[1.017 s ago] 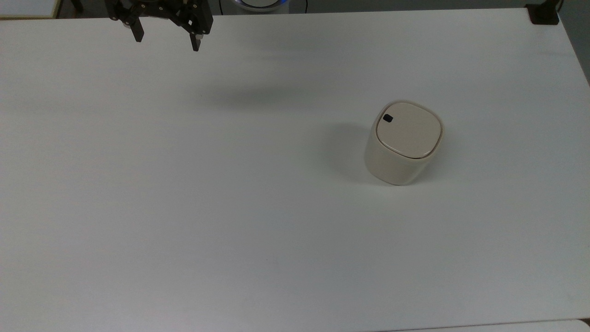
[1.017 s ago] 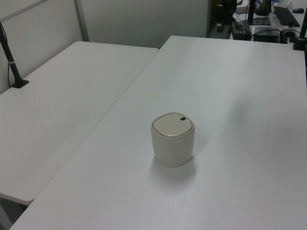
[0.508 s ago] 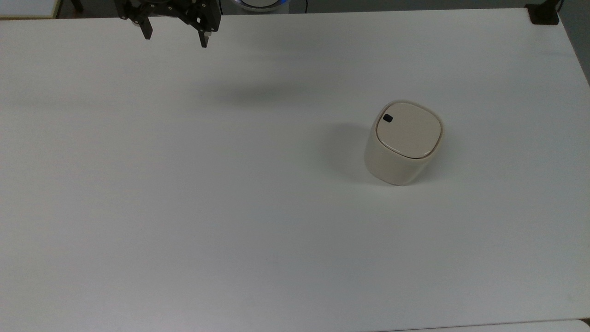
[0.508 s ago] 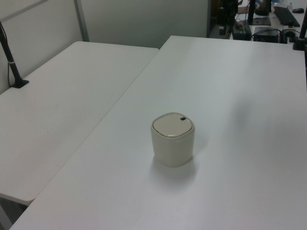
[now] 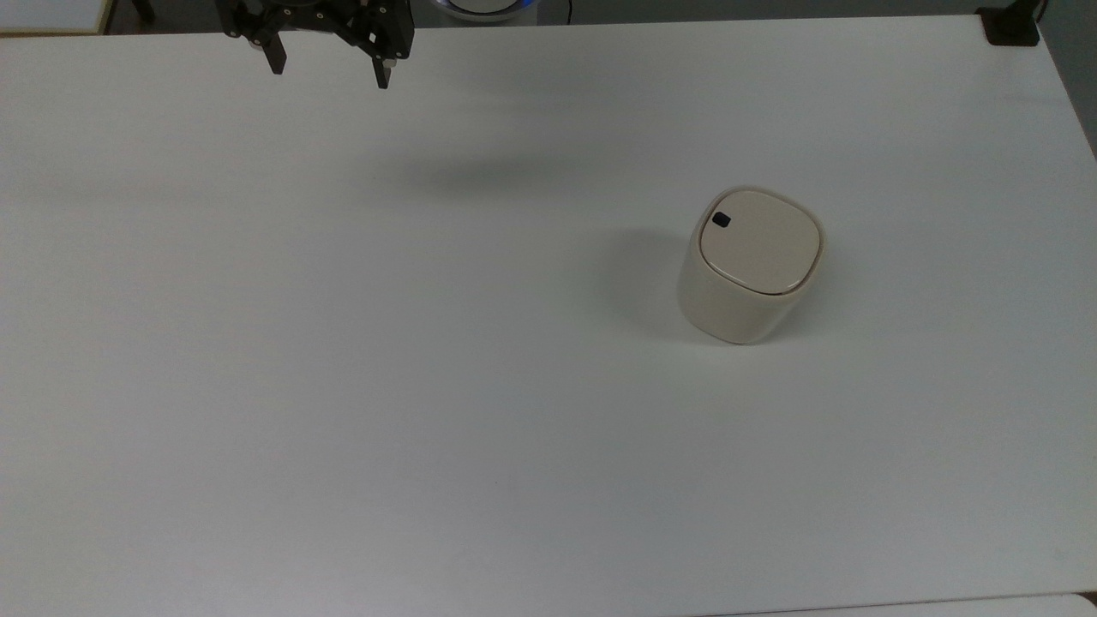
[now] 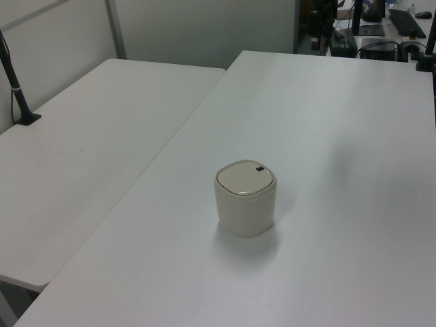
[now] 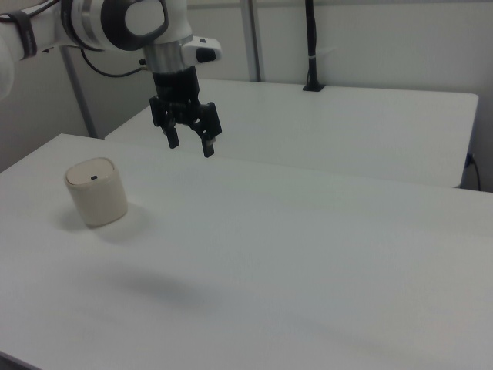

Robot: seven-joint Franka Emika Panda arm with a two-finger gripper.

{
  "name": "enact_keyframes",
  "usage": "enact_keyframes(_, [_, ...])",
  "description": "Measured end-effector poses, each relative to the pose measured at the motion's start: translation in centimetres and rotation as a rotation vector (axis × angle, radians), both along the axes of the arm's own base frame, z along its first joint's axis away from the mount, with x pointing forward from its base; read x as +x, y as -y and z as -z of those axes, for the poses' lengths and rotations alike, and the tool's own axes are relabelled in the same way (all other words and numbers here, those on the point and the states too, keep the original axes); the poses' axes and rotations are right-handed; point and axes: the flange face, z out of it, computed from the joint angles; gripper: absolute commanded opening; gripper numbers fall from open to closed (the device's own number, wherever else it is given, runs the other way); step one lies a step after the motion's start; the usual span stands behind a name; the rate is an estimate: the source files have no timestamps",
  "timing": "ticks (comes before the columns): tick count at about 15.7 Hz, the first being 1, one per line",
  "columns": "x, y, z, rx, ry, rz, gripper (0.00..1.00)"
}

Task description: Open the trash bin

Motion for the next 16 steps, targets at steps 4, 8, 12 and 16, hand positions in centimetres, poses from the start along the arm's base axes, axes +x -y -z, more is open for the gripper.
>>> enact_keyframes(4, [0.2,-0.5,0.3,0.002,-0.008,-0.073,0.27])
enact_keyframes(8, [0.9,-3.8,1.6,0.049,-0.027,-0.265,0.00])
enact_keyframes(12, [1.7,-11.5,3.3,0.058,-0.046,-0.514,0.00])
enact_keyframes(16, [1.2,-21.0,5.3,0.053,-0.069,-0.778,0.00])
